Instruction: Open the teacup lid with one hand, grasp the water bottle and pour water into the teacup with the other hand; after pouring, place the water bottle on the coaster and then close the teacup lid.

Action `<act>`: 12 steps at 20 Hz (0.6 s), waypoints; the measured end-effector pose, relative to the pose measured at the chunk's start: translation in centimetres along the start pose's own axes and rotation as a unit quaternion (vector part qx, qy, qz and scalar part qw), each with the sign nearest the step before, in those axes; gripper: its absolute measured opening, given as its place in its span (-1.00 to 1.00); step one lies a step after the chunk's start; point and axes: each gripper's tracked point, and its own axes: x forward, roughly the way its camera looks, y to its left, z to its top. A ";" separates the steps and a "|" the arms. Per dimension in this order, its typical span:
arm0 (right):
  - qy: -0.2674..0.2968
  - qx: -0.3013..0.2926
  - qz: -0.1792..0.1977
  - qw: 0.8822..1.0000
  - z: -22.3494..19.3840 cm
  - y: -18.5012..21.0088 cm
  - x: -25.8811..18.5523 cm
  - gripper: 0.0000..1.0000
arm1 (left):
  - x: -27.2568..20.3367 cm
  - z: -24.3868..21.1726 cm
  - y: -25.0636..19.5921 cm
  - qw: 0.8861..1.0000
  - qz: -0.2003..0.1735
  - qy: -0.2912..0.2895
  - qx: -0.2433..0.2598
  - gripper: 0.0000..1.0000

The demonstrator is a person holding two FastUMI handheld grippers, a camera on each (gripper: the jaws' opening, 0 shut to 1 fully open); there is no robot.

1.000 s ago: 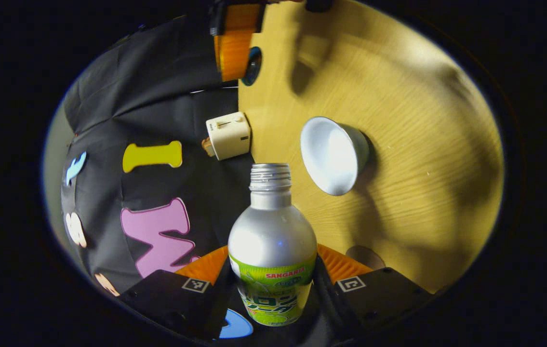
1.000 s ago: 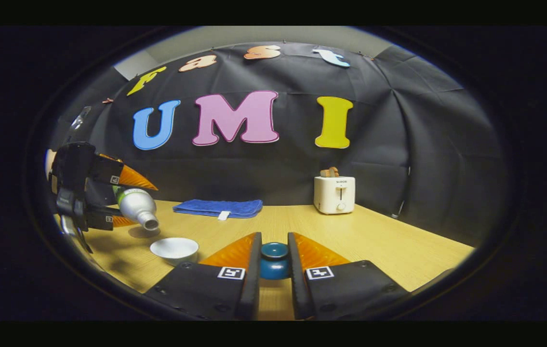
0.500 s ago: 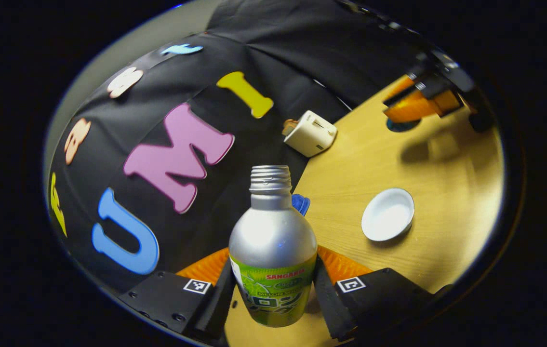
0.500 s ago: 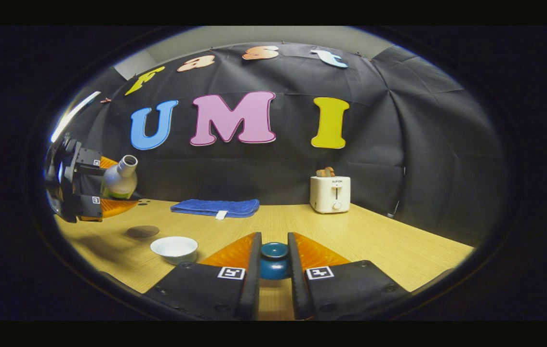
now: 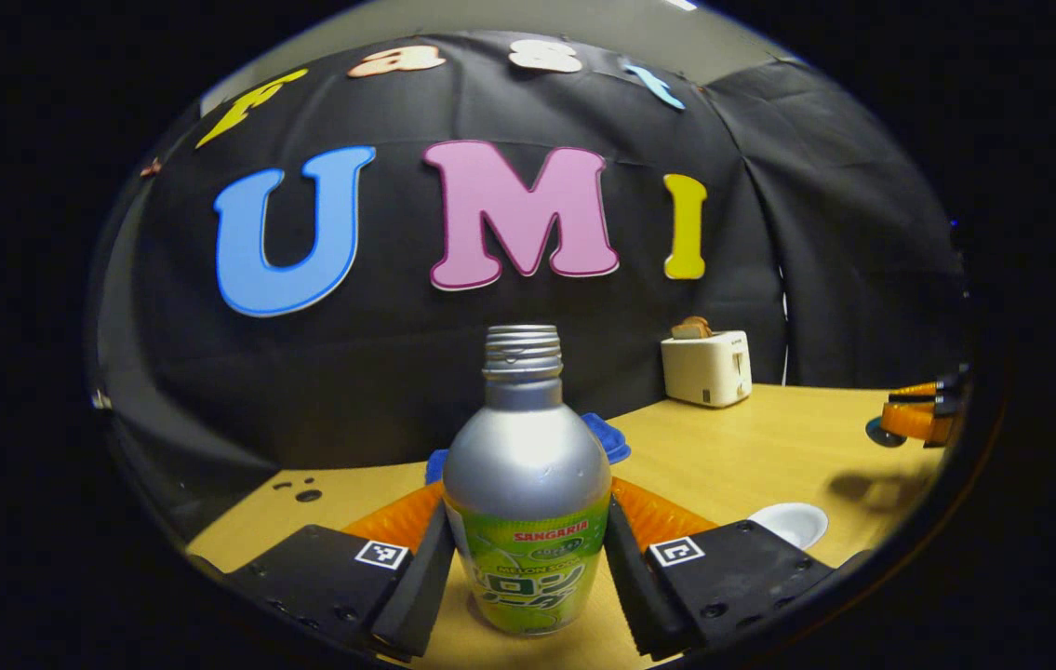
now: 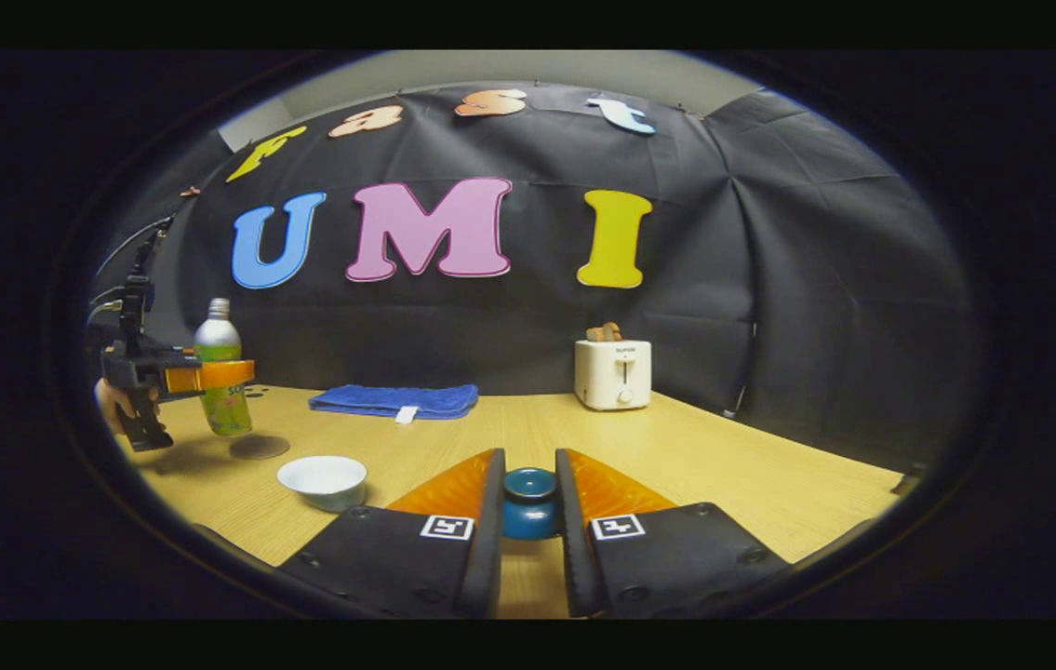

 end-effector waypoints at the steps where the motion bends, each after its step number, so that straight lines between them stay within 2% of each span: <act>1: 0.000 0.000 -0.004 1.000 0.0 -0.1 -0.1 -0.46 | 0.4 -1.2 0.8 1.000 0.009 0.011 -0.018 0.58; 2: 0.000 0.000 -0.006 1.000 0.0 0.0 -0.1 -0.37 | 1.0 -2.1 1.0 0.999 0.013 0.020 -0.025 0.58; 4: 0.000 0.000 -0.011 1.000 0.0 -0.1 -0.2 -0.37 | 2.5 -3.0 1.7 0.999 0.018 0.027 -0.024 0.58; 5: 0.000 0.000 -0.011 1.000 0.0 -0.1 -0.1 -0.44 | 2.9 -3.0 1.8 0.999 0.018 0.025 -0.025 0.58; 6: 0.000 0.000 -0.011 1.000 0.0 -0.1 -0.1 -0.37 | 3.0 -3.1 1.8 0.999 0.016 0.025 -0.028 0.59; 7: 0.000 0.000 -0.012 1.000 0.0 -0.1 -0.1 -0.44 | 3.0 -3.4 1.8 0.999 0.015 0.027 -0.031 0.59; 12: 0.001 0.000 -0.012 1.000 0.0 0.0 -0.2 -0.38 | 3.2 -4.0 1.8 0.998 0.018 0.033 -0.043 0.63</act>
